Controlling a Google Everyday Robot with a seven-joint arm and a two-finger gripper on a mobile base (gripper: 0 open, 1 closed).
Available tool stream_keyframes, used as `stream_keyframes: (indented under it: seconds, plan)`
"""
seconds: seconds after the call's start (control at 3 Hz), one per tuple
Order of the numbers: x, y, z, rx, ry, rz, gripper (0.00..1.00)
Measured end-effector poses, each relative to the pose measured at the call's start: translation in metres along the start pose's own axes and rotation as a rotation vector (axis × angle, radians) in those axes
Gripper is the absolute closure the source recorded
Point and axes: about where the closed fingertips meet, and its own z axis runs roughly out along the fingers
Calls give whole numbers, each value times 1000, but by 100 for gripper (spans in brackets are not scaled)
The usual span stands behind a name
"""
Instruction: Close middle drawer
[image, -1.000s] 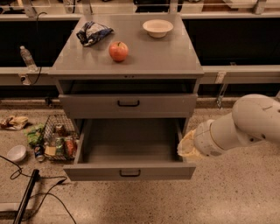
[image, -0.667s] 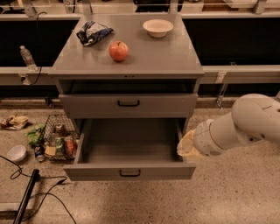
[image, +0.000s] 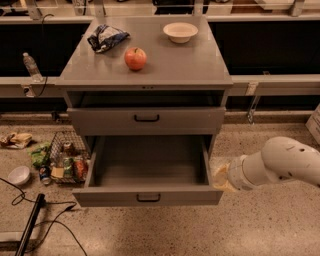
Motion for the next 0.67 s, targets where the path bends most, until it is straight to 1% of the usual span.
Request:
stream_keyframes:
  seconds: [0.33, 0.67]
  plan:
    - [22, -5, 28, 15, -4, 7, 100]
    - [46, 3, 85, 24, -54, 19, 100]
